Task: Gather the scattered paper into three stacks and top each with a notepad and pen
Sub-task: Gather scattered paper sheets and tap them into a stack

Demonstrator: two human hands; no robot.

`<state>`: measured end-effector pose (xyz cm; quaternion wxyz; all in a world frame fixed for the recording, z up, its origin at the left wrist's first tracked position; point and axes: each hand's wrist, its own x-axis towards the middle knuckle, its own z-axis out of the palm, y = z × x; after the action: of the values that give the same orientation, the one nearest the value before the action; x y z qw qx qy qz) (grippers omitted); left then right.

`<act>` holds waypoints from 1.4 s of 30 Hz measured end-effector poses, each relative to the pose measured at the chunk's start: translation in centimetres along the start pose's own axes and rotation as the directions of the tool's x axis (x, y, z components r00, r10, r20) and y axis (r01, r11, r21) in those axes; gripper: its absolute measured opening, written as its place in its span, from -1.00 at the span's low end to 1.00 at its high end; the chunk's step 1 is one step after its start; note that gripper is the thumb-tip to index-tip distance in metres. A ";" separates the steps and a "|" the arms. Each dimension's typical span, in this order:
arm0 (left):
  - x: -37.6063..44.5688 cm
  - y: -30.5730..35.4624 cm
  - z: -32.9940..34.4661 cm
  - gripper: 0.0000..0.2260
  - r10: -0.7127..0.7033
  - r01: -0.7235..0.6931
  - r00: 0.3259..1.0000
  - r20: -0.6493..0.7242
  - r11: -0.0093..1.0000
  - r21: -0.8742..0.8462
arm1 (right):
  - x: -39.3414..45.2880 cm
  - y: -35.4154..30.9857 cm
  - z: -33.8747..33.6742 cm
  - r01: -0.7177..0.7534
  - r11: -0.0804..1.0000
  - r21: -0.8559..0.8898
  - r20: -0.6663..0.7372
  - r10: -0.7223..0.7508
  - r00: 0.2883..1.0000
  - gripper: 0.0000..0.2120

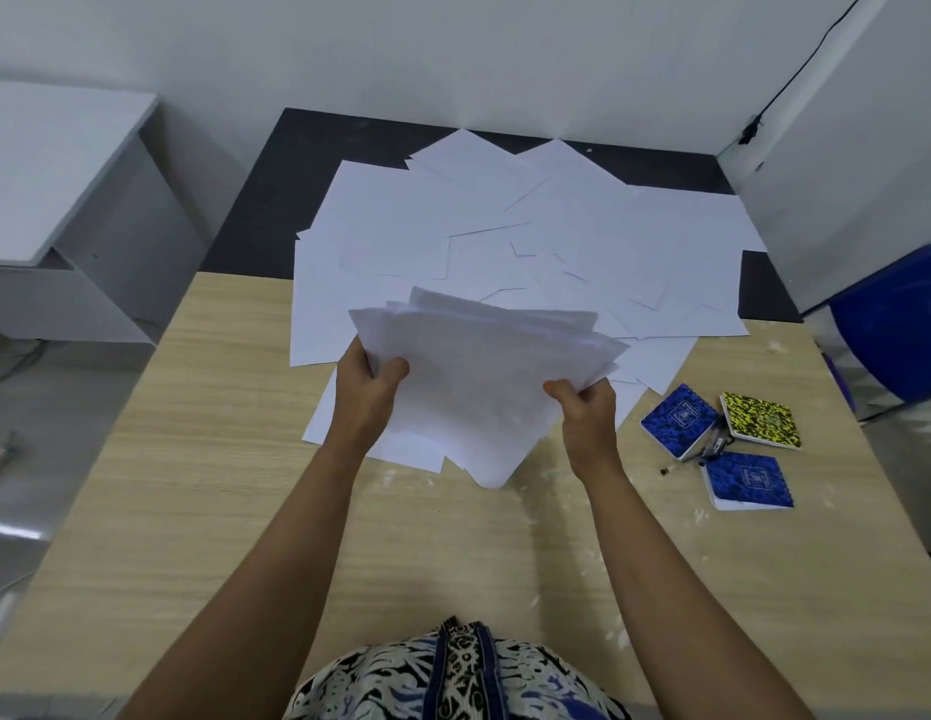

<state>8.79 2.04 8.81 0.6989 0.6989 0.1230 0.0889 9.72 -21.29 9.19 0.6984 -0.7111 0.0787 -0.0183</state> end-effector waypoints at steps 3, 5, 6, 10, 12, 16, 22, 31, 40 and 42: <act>0.1 0.6 0.5 -0.76 0.038 -0.040 0.998 0.052 0.998 0.050 | 0.1 -0.3 0.5 0.011 0.998 -0.059 0.028 -0.009 1.000 -0.87; 0.0 1.0 1.0 -0.75 0.063 -0.067 0.996 0.066 0.996 0.065 | 0.2 -0.6 1.0 0.020 0.997 -0.073 0.024 -0.018 1.000 -0.84; 0.0 1.2 1.1 -0.75 0.078 -0.082 0.995 0.063 0.995 0.065 | 0.1 -0.9 1.1 0.032 0.997 -0.064 0.019 -0.031 0.999 -0.81; 0.3 1.4 1.0 -0.73 0.107 -0.108 0.994 0.017 0.992 0.069 | -0.1 -1.5 1.6 0.070 0.997 0.038 -0.023 -0.070 0.997 -0.68; 0.4 1.4 1.1 -0.76 0.100 -0.099 0.995 -0.005 0.991 0.093 | -0.2 -1.3 1.9 0.022 0.998 0.053 -0.022 -0.021 1.000 -0.74; 0.2 2.1 1.2 -0.85 0.066 -0.066 0.997 -0.042 0.998 0.006 | -0.7 -1.8 2.4 -0.008 0.990 0.144 -0.023 0.011 1.000 -0.81; 0.1 2.1 0.8 -0.74 0.052 -0.056 0.998 -0.043 0.994 -0.097 | -1.0 -1.3 2.7 0.042 0.986 0.162 0.008 -0.044 0.999 -0.71; 0.2 0.7 0.2 -0.83 -0.031 0.028 0.999 -0.029 0.996 -0.089 | -0.7 -0.1 3.3 -0.064 0.991 0.121 -0.035 0.069 0.997 -0.93; 0.1 0.3 0.6 -0.71 -0.045 0.045 0.999 0.007 0.998 -0.032 | -0.2 0.8 4.0 -0.172 0.983 0.066 -0.014 0.173 0.985 -0.89; 0.4 0.0 0.2 -0.68 -0.045 0.045 0.999 -0.007 0.999 -0.025 | 0.1 1.4 3.7 -0.168 0.982 0.085 -0.030 0.171 0.985 -0.91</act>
<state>9.25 1.95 8.79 0.7090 0.6868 0.1402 0.0771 10.20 -17.63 7.73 0.7245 -0.6721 0.1511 0.0245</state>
